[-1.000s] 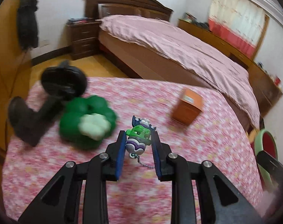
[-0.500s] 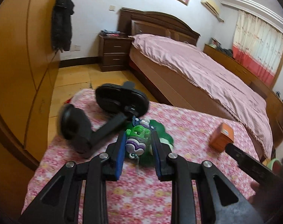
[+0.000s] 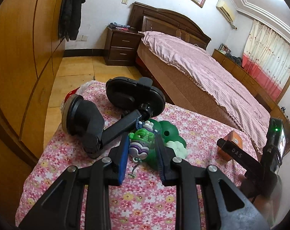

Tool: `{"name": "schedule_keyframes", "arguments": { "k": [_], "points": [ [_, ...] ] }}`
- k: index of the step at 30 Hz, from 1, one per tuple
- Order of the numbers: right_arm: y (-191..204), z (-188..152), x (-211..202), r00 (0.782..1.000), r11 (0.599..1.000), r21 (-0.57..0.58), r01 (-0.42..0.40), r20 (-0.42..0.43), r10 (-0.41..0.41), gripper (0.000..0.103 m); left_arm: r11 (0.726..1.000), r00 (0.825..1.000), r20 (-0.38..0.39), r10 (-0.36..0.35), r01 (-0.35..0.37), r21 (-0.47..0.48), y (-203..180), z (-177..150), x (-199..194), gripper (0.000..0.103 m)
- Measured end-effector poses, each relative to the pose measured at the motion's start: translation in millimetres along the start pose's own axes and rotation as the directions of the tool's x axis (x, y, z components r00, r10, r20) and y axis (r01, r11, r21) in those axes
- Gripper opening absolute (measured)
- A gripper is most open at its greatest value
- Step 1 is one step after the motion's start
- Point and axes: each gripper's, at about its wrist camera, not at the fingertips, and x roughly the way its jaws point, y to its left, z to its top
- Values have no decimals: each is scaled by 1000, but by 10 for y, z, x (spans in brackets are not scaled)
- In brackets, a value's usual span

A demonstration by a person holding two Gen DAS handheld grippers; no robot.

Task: Collect trash
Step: 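Grasp the orange box with the right tool while the left tool holds the toy, then carry the toy and orange box over the red bucket and open both tools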

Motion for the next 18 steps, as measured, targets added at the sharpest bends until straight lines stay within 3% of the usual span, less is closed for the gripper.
{"name": "schedule_keyframes", "arguments": {
  "k": [1,3,4,18],
  "points": [
    [-9,-6,9,1000,1000,8,-7,-1,7,78,1000,1000,-1,-1,1,-1,5,0,8,27],
    [-46,-11,17,1000,1000,10,-10,-6,10,56,1000,1000,-2,-2,2,-2,6,1,13,26],
    [-70,-23,16,1000,1000,8,-8,-8,8,53,1000,1000,-3,-4,4,-1,6,0,17,27],
    [-291,-287,-510,995,995,-33,-99,0,99,52,999,1000,-2,-22,22,31,-117,-65,-37,26]
  ]
}}
